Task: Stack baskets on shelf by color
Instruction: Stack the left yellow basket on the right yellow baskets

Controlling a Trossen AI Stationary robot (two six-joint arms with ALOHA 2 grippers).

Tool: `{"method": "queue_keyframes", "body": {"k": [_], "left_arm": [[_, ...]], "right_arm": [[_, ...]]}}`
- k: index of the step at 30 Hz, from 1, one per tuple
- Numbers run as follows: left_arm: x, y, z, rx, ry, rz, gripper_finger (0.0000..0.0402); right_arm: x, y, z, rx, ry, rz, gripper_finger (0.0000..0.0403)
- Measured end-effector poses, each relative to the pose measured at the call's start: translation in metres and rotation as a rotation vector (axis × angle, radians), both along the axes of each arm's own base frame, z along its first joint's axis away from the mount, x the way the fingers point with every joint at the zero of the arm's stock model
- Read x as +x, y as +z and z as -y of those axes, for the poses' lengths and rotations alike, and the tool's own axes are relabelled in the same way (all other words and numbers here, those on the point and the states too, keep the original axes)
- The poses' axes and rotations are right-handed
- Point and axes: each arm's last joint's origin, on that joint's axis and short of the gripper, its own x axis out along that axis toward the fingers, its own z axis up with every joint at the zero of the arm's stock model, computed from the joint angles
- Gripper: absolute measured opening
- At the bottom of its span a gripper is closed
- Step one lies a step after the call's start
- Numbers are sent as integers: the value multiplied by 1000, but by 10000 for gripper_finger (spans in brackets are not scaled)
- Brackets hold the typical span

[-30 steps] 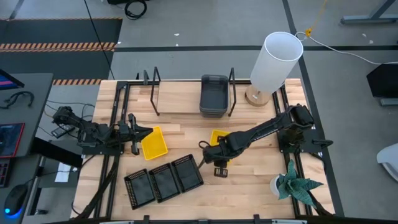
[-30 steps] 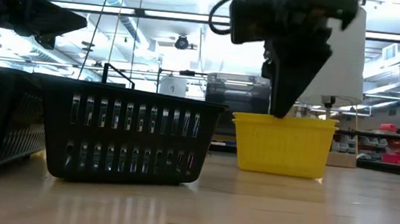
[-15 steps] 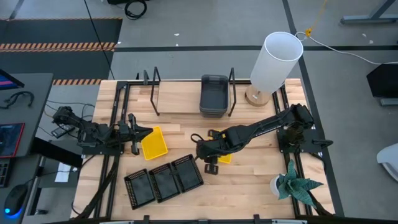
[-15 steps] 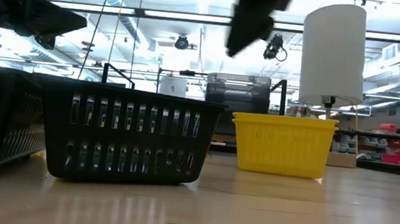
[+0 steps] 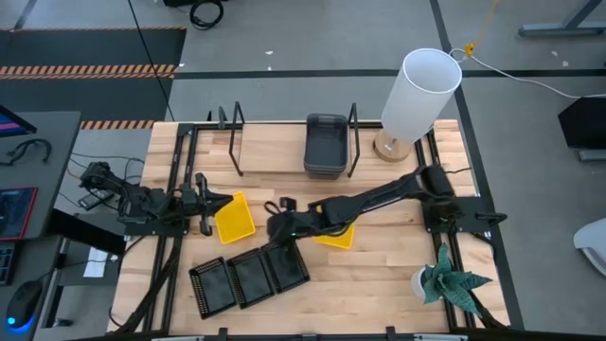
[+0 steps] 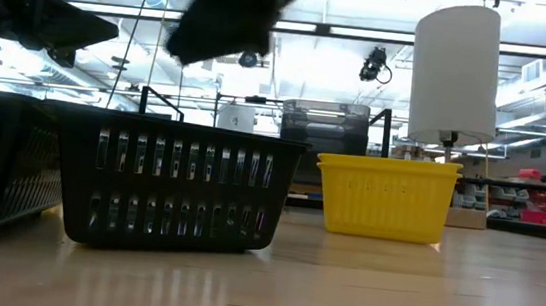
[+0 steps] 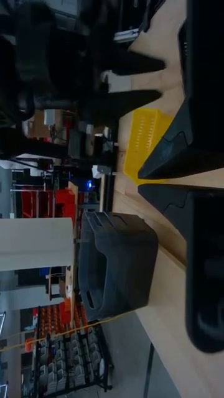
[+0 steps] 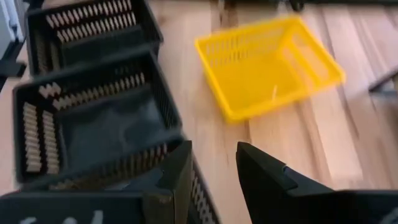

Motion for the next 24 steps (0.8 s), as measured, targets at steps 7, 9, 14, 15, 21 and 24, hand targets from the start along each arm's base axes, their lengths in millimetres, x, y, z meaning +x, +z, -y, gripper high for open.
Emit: {"method": "queue_keyframes", "body": {"k": [7, 9, 14, 15, 21, 24], "left_arm": [[0, 0, 0, 0, 1, 0, 39], [0, 0, 0, 0, 0, -1, 38], [0, 0, 0, 0, 0, 0, 30], [0, 0, 0, 0, 1, -1, 28], [0, 0, 0, 1, 0, -2, 34], [0, 0, 0, 1, 0, -2, 38]], "right_arm": [[47, -9, -4, -106, 97, 46, 130], [60, -13, -2, -135, 118, 59, 130], [86, -31, 7, -188, 158, 67, 130], [89, -34, 9, -191, 168, 54, 130], [100, -56, 18, -209, 210, 8, 130], [100, -64, 20, -190, 245, -14, 130]]}}
